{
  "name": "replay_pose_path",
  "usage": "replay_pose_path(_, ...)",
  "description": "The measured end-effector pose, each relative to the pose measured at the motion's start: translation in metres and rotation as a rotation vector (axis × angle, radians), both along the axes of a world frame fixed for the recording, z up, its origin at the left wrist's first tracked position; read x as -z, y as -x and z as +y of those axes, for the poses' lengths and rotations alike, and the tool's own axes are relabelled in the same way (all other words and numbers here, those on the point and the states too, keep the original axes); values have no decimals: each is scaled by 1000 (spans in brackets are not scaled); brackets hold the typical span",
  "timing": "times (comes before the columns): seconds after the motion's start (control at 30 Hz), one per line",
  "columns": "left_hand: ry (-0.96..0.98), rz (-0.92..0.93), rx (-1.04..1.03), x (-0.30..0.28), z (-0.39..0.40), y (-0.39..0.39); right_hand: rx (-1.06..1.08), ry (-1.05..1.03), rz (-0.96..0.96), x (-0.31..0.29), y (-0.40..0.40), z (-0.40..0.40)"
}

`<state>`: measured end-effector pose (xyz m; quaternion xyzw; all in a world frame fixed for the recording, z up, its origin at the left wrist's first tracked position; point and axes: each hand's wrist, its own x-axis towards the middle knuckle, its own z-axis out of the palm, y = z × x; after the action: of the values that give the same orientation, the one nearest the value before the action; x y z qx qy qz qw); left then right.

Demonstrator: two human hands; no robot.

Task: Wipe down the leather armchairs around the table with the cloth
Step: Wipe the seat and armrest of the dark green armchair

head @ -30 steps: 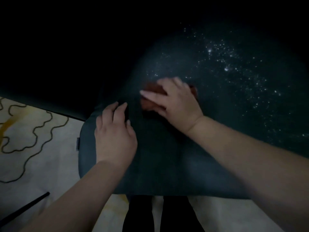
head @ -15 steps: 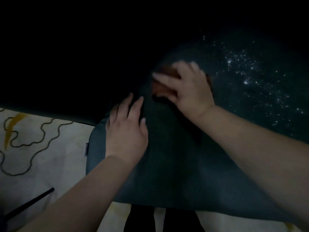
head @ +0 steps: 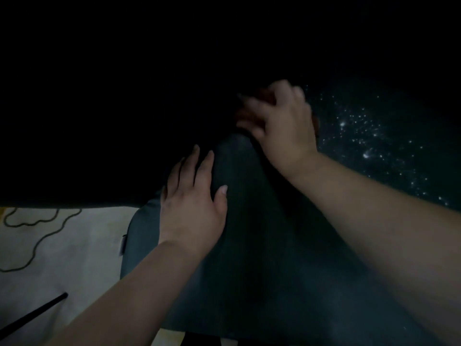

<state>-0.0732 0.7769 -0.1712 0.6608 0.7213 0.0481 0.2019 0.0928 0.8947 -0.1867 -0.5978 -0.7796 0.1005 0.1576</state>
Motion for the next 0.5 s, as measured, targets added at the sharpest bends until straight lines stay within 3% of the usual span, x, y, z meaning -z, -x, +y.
replay_pose_path(0.1,2,12,14,-1,8,-3,121,36,47,-1,2,7)
replay_pose_path(0.23,39,8,23,-7,18,-8,-74,51,74,-4,-6,-66)
replay_pose_path(0.33,47,3,58,-8,23,-14,-141,26,-1,-4,-21,-52)
replay_pose_path(0.5,51,-3,54,-6,31,-25,222,41,-5,0,-19,0)
